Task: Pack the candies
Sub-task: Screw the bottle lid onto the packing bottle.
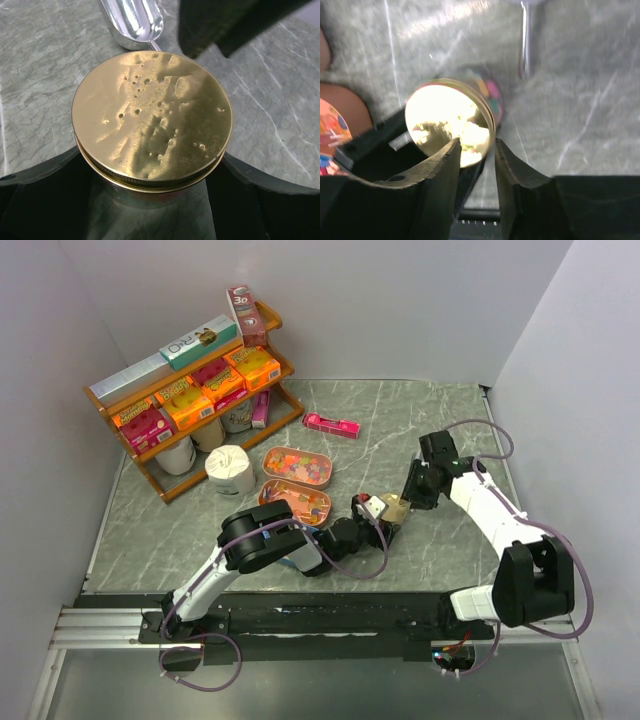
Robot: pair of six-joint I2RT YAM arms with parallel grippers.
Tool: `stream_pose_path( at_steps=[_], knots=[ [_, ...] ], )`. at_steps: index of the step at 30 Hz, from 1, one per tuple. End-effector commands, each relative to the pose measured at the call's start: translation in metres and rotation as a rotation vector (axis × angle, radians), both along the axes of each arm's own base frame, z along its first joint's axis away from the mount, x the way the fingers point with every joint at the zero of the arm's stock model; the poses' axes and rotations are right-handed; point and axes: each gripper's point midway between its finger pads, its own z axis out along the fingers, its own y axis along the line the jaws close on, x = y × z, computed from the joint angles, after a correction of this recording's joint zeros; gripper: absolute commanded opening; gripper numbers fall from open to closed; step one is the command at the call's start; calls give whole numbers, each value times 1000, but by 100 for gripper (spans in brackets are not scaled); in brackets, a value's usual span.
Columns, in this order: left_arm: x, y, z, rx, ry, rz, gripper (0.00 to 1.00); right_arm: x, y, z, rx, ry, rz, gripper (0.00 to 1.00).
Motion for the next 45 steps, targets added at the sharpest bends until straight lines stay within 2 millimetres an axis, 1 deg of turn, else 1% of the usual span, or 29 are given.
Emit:
stream_pose_path(
  at_steps=[1,4,7,8,11,12,13,16,17,19,20,22,23,24,26,27,29,30,31,33,34,36,37,39,41,42,43,44,45],
  knots=[
    [-15,13,-43,110,44,-45,57,32,-3,-2,-36,-79,11,37],
    [-17,16,-48,116,56,-47,56,36,-3,-11,-41,-59,21,34],
    [-17,19,-53,120,65,-38,56,30,-1,-20,-31,-31,26,34],
    [-17,19,-53,120,68,-38,56,24,-1,-26,-28,-17,30,34],
    [-17,19,-59,129,88,-36,56,16,1,-29,-10,-23,38,29],
    [-16,19,-62,125,100,-32,56,13,1,-30,-6,-19,40,25],
    [-15,19,-62,122,107,-29,56,10,2,-31,-4,-16,45,23],
    [-10,22,-66,114,138,-8,56,-5,2,-38,1,24,53,19],
    [-9,22,-65,107,142,-4,57,-15,2,-45,4,48,58,18],
    [-6,25,-70,116,157,17,57,-25,4,-46,21,54,62,18],
    [-4,25,-72,122,163,24,57,-35,3,-52,22,76,65,18],
    [-3,25,-76,140,166,30,57,-47,6,-52,37,86,74,17],
    [-2,25,-77,143,166,33,57,-55,6,-56,36,100,75,17],
    [-2,24,-79,147,166,34,57,-61,8,-52,43,96,80,17],
    [0,26,-81,156,168,45,57,-72,9,-53,50,109,85,16],
    [1,25,-82,159,169,47,57,-74,10,-47,60,91,85,16],
    [1,26,-84,166,170,46,57,-88,17,-41,90,96,105,15],
    [0,27,-85,167,169,46,57,-88,19,-34,101,72,97,15],
    [0,27,-85,167,169,45,57,-94,17,-32,95,84,89,15],
    [-2,32,-85,167,167,43,56,-87,8,-16,59,29,41,14],
    [-3,33,-85,167,168,41,56,-80,5,-2,43,-5,20,14],
    [-7,38,-88,174,173,39,56,-76,-13,7,-36,-19,-55,18],
    [-8,39,-88,173,175,36,56,-67,-16,19,-48,-52,-74,19],
    [-11,42,-90,178,183,28,56,-55,-23,25,-77,-74,-98,21],
    [-14,46,-92,189,187,24,56,-36,-23,36,-72,-121,-101,24],
    [-15,47,-93,195,189,24,56,-29,-21,35,-72,-116,-89,26],
    [-15,49,-94,199,189,25,56,-19,-19,40,-66,-140,-81,28],
    [-16,51,-96,209,187,24,56,-11,-16,41,-69,-157,-34,35],
    [-18,52,-97,213,186,22,56,6,-7,41,-39,-195,5,37]
  ],
)
